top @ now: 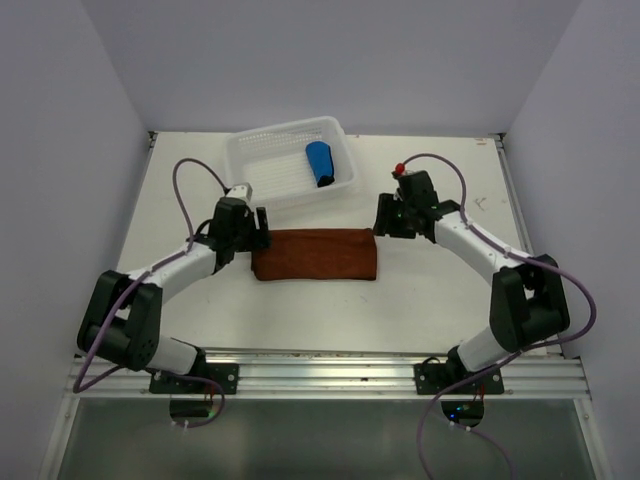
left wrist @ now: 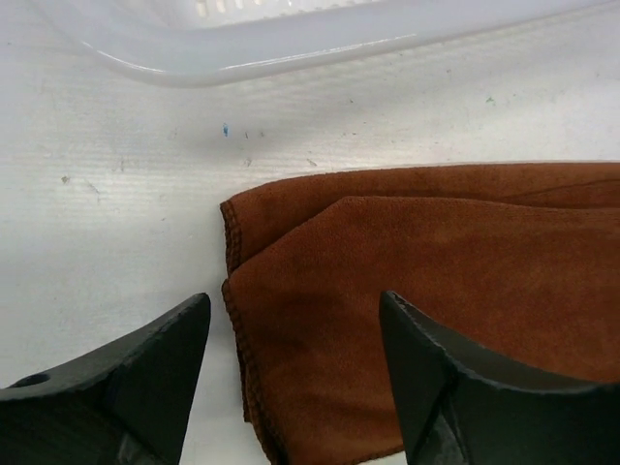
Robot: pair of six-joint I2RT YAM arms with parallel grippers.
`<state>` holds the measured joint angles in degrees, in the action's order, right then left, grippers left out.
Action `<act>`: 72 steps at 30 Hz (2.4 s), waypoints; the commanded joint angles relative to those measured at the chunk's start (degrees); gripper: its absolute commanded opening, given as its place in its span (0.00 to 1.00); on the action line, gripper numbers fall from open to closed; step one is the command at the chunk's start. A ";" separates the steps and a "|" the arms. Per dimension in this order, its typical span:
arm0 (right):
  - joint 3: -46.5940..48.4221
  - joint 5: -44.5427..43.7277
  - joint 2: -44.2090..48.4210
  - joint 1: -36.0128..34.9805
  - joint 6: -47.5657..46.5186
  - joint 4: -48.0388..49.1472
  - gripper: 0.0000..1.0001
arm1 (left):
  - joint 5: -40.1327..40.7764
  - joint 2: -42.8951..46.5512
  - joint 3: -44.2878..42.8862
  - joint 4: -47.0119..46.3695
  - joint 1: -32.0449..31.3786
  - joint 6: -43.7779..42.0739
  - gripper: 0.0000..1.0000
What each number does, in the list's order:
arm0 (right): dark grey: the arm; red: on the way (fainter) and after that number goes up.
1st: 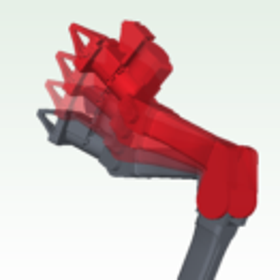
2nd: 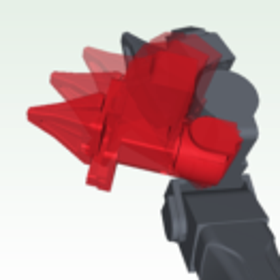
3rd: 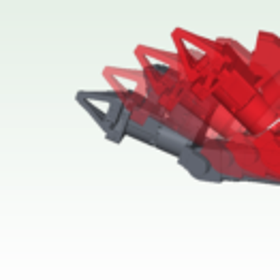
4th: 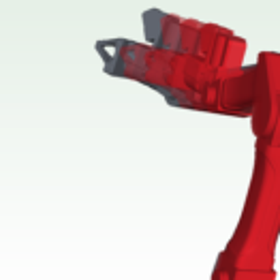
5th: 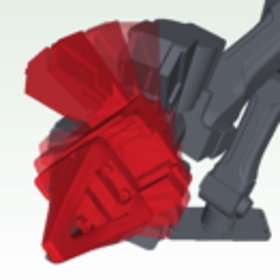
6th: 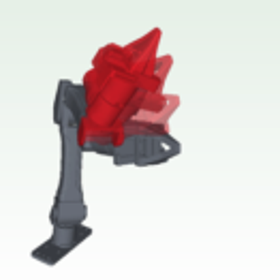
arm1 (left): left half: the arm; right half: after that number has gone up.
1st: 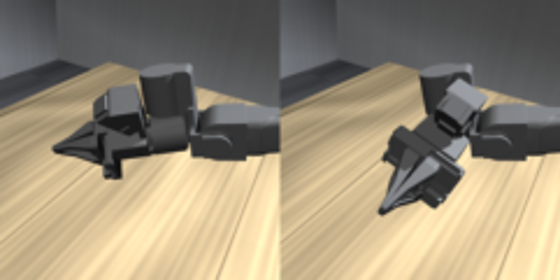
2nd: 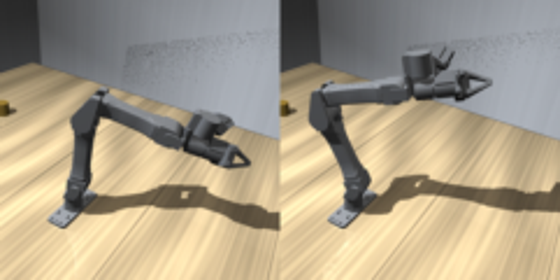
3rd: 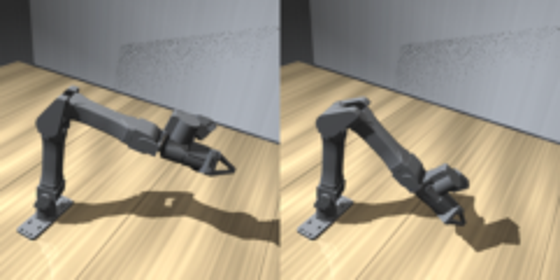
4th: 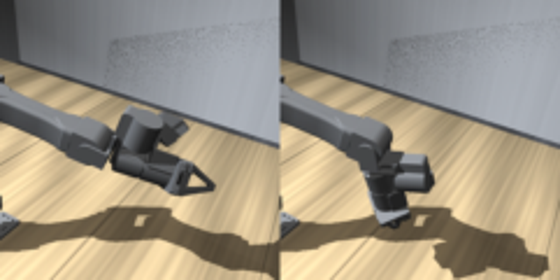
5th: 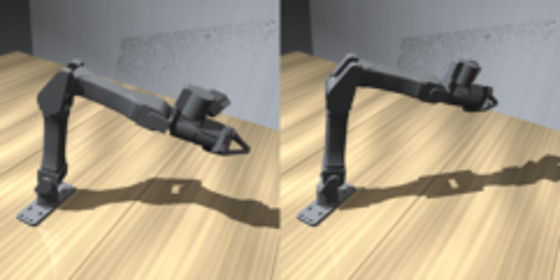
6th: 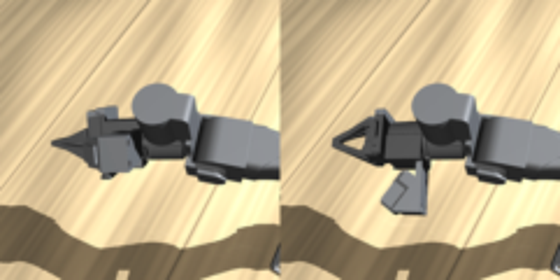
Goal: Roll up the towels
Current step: Fold the towel
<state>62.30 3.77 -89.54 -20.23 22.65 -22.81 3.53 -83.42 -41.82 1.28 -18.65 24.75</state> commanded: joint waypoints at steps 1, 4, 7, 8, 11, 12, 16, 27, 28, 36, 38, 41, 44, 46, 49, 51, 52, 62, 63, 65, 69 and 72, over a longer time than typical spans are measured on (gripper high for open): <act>-4.37 1.41 4.10 -0.34 0.46 -1.36 0.52 | 1.04 6.06 -2.82 3.37 0.46 1.08 0.75; -7.98 1.50 6.74 -1.48 1.25 -1.01 0.51 | 0.25 10.37 -4.14 6.35 0.46 0.91 0.80; -10.18 1.77 7.45 -3.50 2.21 -0.57 0.52 | 0.16 13.62 -5.72 9.43 0.46 0.30 0.81; -10.97 1.59 7.27 -4.72 2.39 -0.22 0.52 | -0.01 14.94 -6.07 9.97 0.46 0.21 0.82; -11.68 1.42 5.69 -6.75 3.53 1.45 0.51 | -0.19 17.32 -6.51 11.90 0.46 -0.32 0.83; -11.50 1.24 5.25 -7.19 3.97 1.71 0.51 | -0.19 17.85 -6.52 12.95 0.46 -0.67 0.83; -10.98 -0.43 1.57 -8.25 4.15 2.85 0.51 | 0.69 20.92 -6.87 15.50 0.46 -1.81 0.84; -16.95 -3.68 -1.26 -8.25 5.47 7.78 0.04 | 3.50 22.42 -7.92 19.55 0.55 -4.54 0.89; -17.47 -3.68 -0.91 -8.33 5.38 7.43 0.01 | 3.33 21.90 -7.92 19.64 0.55 -4.45 0.89; -19.50 -7.20 7.44 -8.34 3.80 0.49 0.00 | 0.78 21.10 -7.13 17.36 0.55 -3.75 0.89; -20.20 -7.02 9.37 -8.34 4.67 -1.53 0.00 | 0.60 20.67 -7.31 17.35 0.55 -3.75 0.89; -21.17 -6.50 11.22 -8.34 5.90 -3.38 0.00 | 0.25 20.49 -7.40 17.44 0.55 -3.66 0.89; -21.70 -5.44 12.28 -8.33 6.35 -4.88 0.01 | 0.42 20.66 -7.13 17.44 0.46 -3.83 0.90; -21.35 -4.04 12.72 -8.16 6.44 -5.40 0.22 | 0.51 20.58 -7.04 17.01 0.46 -3.84 0.90; -19.08 -4.03 15.09 -8.16 7.05 -6.63 0.52 | 0.16 19.62 -6.69 16.13 0.46 -3.84 0.90; -17.23 -5.17 16.49 -8.16 6.79 -7.86 0.60 | -0.28 19.00 -6.60 15.95 0.46 -3.57 0.90; -15.39 -5.79 16.76 -7.55 6.61 -9.00 0.61 | -0.45 18.65 -6.69 15.95 0.46 -3.57 0.90; -9.74 -4.03 8.86 -2.89 4.50 -5.06 0.61 | 0.16 19.26 -6.25 16.48 0.46 -4.36 0.93; -9.66 -4.03 8.16 -2.80 4.42 -4.62 0.60 | -0.19 19.00 -6.25 16.21 0.46 -4.36 0.94; -9.74 -5.00 6.22 -2.71 4.24 -2.34 0.57 | -1.15 17.94 -6.08 15.17 0.46 -4.28 0.94; -8.25 -6.05 3.41 -2.01 4.41 -0.23 0.40 | -2.91 16.01 -4.41 12.18 0.37 -3.05 0.94; -5.80 -6.14 0.77 -1.39 4.33 0.39 0.29 | -3.09 13.82 -3.70 10.94 -0.15 -2.69 0.93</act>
<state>52.21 -0.91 -87.05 -22.39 27.38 -25.98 1.93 -68.01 -46.39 16.34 -18.65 21.71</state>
